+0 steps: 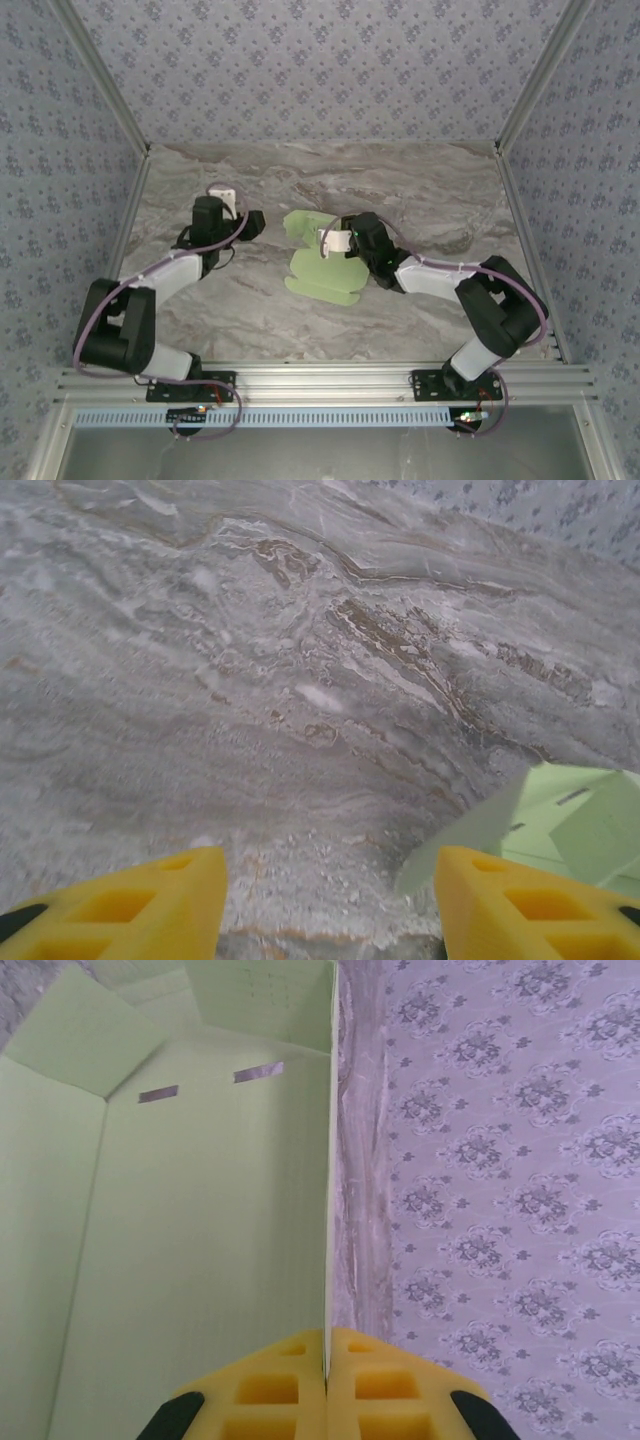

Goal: Fold the paper box

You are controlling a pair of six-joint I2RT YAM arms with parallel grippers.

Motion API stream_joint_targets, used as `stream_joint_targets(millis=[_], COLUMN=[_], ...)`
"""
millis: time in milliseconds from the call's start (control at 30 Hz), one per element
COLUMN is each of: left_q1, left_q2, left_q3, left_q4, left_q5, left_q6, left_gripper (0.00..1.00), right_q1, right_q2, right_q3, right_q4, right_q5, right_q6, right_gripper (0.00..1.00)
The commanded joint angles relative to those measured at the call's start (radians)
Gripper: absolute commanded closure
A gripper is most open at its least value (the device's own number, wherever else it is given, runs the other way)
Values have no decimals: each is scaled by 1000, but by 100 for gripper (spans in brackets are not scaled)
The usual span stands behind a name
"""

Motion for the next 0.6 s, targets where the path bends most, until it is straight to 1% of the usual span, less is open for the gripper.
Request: stream_joint_targets(millis=[0,100,300,500,567], left_q1=[5,5,-22,-54,-60], left_q2=[74,148,297,346,352], left_q3=[64,127,252,257,241], left_q4=[-38,-68,-148,-130,-104], left_q5=[41,68,107,171,208], left_q6=[79,111,186,205,203], left_gripper=[45,46,50,51,51], right_q1=[-27,-40,-56,-63,-65], right_q2=[19,46,71,52,45], right_q3=[-56,-91,-105,-102,-103], right_q4=[109,194,245,235,229], right_q5=[-85,-98,-130,-139,-142], right_q6=[-87,-142,-158,-158,-156], right_gripper=[100,99,99,100,100])
